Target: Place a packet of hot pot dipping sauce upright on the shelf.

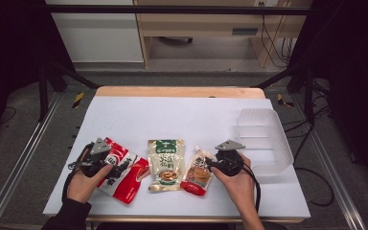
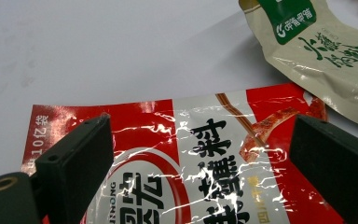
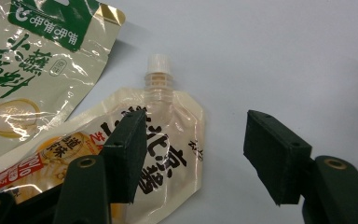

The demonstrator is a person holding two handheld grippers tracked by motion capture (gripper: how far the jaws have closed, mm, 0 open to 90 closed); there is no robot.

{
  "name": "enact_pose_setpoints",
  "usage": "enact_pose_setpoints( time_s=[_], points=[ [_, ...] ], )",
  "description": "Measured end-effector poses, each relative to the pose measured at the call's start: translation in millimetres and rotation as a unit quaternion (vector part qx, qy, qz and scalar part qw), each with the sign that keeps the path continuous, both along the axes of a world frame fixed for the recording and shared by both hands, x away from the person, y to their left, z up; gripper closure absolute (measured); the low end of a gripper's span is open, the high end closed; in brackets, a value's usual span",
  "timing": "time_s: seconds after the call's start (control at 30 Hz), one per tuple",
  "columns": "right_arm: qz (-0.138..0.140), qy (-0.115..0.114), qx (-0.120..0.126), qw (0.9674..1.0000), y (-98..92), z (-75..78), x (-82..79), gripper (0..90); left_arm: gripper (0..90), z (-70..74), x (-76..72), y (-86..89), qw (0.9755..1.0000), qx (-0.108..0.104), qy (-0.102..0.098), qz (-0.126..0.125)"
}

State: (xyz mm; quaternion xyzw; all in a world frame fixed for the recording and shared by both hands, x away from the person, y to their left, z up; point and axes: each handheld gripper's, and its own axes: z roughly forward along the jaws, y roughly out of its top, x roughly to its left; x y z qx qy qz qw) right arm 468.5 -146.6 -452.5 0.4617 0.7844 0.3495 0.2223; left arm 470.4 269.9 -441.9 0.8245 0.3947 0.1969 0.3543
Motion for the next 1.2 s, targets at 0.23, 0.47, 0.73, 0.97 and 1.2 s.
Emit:
enact_pose_setpoints(
  time_s=[0.23, 0.47, 0.73, 0.97, 1.2],
  points=[
    [-0.003, 0.006, 0.000, 1.0000, 1.8, -1.5, 0.2, 43.3, 6.8, -0.2, -0.2, 3.5, 1.0000, -0.001, 0.002, 0.003],
    [0.002, 0.019, -0.004, 0.9998, 4.4, -5.6, 3.0, 45.0, 7.1, -0.2, -0.7, 5.2, 1.0000, -0.003, 0.002, 0.006],
    [0.009, 0.038, -0.011, 0.9992, 7.5, -11.2, 6.5, 45.0, 7.3, -0.2, -1.0, 4.4, 1.0000, -0.002, 0.002, 0.002],
    [0.016, 0.056, -0.018, 0.9981, 10.2, -16.9, 8.7, 45.9, 7.6, 0.2, -1.3, 2.5, 1.0000, -0.001, 0.002, -0.003],
    [0.021, 0.062, -0.015, 0.9977, 8.6, -18.7, 6.3, 59.1, 7.7, 1.3, -2.1, 1.5, 1.0000, 0.000, 0.000, -0.005]
  ],
)
